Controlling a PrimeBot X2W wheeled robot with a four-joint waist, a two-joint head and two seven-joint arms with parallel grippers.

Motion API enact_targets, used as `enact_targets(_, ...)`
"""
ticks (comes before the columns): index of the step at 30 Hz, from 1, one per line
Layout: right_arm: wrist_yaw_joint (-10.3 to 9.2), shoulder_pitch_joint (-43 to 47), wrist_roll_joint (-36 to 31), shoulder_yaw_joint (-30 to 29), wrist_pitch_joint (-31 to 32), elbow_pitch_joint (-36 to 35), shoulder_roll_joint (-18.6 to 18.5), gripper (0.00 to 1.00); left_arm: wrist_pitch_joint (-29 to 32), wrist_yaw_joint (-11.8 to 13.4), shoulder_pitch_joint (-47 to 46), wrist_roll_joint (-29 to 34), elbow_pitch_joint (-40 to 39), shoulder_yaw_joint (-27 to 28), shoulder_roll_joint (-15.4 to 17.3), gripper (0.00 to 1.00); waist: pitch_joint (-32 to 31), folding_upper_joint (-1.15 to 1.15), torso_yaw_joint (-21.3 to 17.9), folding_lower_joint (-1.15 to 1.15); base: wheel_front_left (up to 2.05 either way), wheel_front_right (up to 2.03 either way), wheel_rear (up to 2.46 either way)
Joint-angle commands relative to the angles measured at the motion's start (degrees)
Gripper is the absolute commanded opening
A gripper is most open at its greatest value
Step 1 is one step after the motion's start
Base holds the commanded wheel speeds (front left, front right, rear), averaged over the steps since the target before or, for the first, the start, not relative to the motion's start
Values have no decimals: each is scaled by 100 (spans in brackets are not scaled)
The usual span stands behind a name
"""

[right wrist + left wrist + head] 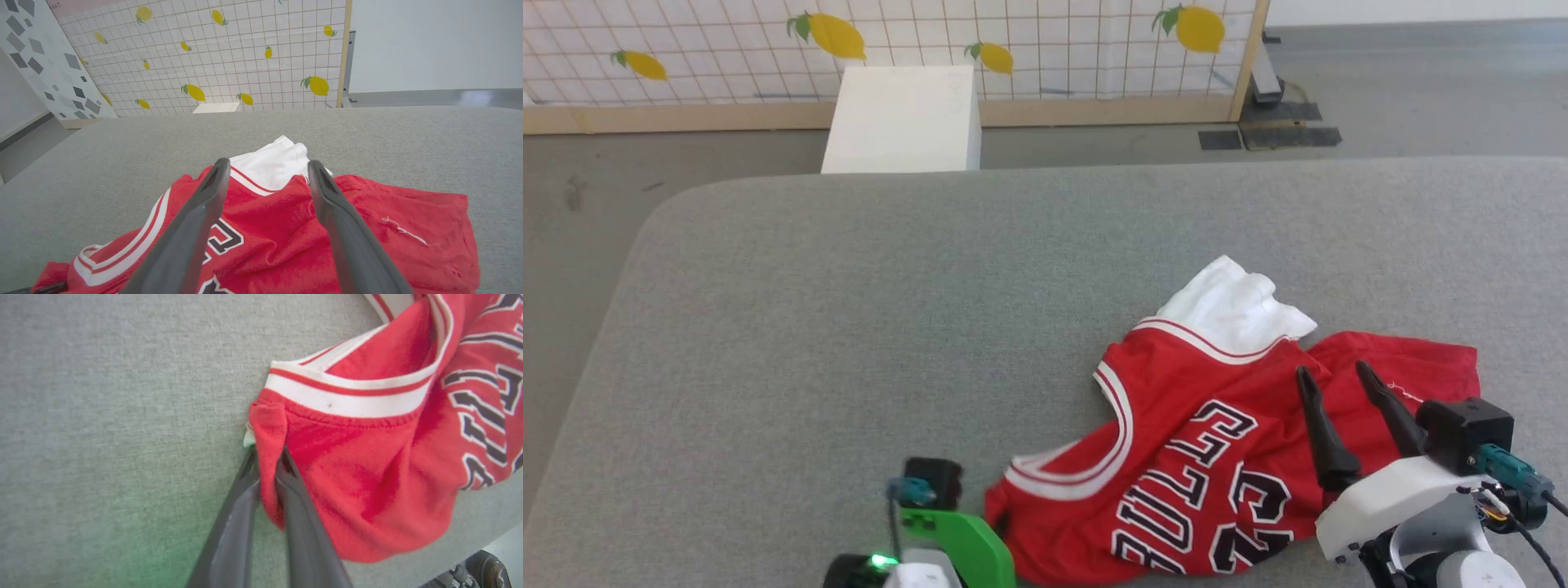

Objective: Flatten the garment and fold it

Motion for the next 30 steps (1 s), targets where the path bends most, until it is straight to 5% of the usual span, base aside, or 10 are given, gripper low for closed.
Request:
enact_targets(1, -6, -22, 10, 13, -37, 19, 4, 100, -191, 157, -26, 44, -29, 123, 65, 0, 53, 0, -4, 0, 0, 0, 0)
enact_targets(7, -6, -255, -105, 12, -37, 71, 5, 100, -1207, 775, -382, 215, -239, 904, 381, 0, 228, 0, 115, 0, 0, 0, 0)
enact_targets(14, -6, -886, -353, -10, 205, 341, 5, 100, -1764, 1000, -989, 188, 119, 1416, 628, 0, 502, 0, 273, 0, 0, 0, 0)
enact_targets(15, -6, -992, -381, 18, 267, 427, 5, 100, -1777, 989, -1037, 150, 197, 1436, 615, 25, 532, 0, 285, 0, 0, 0, 0)
enact_targets(16, -6, -1135, -409, 56, 350, 555, 5, 100, -1794, 957, -1085, 129, 289, 1427, 604, 68, 573, 0, 303, 0, 0, 0, 0)
enact_targets(17, -6, -1256, -422, 101, 401, 669, 5, 100, -1814, 929, -1113, 96, 353, 1422, 575, 100, 600, 0, 322, 0, 0, 0, 0)
enact_targets(30, -6, -2756, -579, -124, 1459, 2809, 5, 100, -3442, 646, -977, 131, 254, 1347, 97, 100, 846, 0, 896, 0, 0, 0, 0)
